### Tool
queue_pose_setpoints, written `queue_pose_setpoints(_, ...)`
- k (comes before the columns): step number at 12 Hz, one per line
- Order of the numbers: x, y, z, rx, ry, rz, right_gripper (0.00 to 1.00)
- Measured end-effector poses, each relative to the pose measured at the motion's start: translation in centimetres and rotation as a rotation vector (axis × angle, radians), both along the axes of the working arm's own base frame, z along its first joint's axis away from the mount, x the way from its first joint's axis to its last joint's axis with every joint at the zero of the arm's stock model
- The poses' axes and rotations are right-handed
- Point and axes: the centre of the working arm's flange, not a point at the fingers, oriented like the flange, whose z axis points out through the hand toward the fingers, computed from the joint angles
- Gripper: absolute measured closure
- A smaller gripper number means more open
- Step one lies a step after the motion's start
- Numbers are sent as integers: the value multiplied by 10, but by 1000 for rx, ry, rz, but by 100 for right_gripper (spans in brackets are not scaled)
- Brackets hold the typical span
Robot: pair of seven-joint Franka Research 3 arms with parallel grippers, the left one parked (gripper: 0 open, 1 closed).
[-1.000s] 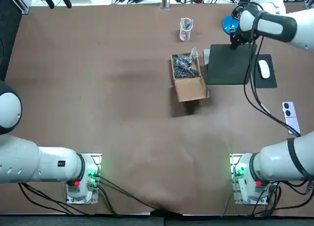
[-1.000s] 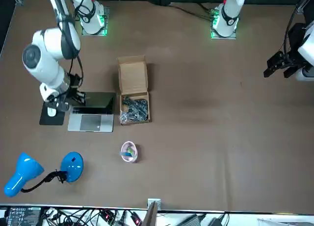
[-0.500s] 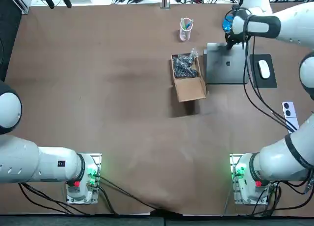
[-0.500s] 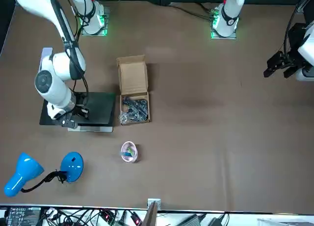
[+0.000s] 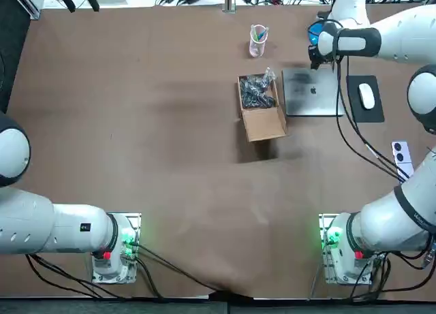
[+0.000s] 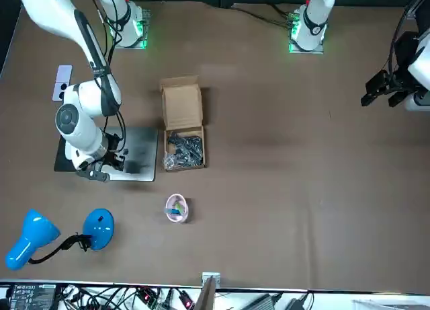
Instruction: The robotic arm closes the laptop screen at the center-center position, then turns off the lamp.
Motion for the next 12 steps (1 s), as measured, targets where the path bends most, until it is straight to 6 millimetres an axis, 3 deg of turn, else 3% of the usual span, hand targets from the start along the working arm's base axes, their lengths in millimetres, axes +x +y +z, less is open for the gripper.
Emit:
queue_pose_setpoints(9, 17, 3, 68, -15, -108, -6, 97)
queue_pose_setpoints(12, 27, 2, 93, -26, -131, -21, 71)
